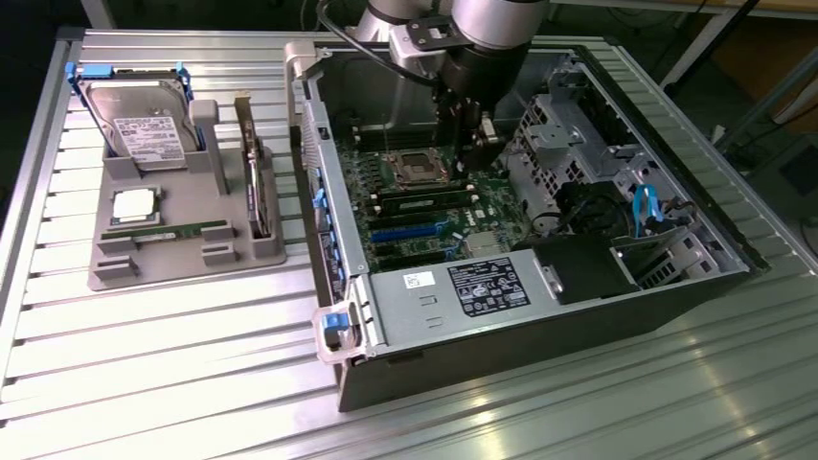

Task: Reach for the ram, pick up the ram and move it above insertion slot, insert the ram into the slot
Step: 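Insert the ram into the slot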

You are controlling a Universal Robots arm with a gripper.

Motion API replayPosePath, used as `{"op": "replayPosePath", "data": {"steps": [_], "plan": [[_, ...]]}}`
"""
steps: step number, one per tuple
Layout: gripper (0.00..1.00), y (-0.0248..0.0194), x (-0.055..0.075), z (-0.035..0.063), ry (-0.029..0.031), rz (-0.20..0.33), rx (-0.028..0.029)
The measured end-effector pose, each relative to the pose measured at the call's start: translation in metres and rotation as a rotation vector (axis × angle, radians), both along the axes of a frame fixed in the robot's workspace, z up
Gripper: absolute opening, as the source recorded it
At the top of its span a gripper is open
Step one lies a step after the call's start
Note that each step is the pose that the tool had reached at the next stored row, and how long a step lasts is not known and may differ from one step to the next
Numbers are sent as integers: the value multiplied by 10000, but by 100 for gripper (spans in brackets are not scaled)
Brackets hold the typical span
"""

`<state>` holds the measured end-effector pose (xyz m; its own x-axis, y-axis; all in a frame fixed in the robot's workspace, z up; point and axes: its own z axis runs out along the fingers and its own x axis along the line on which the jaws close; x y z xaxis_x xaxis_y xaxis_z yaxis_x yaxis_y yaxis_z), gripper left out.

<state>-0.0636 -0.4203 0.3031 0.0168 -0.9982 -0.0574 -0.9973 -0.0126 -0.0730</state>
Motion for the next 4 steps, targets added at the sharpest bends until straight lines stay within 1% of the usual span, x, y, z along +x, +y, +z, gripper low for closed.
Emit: {"op": "replayPosePath", "data": {"steps": [4], "plan": [[64,0,0,1,1,0,0]]}}
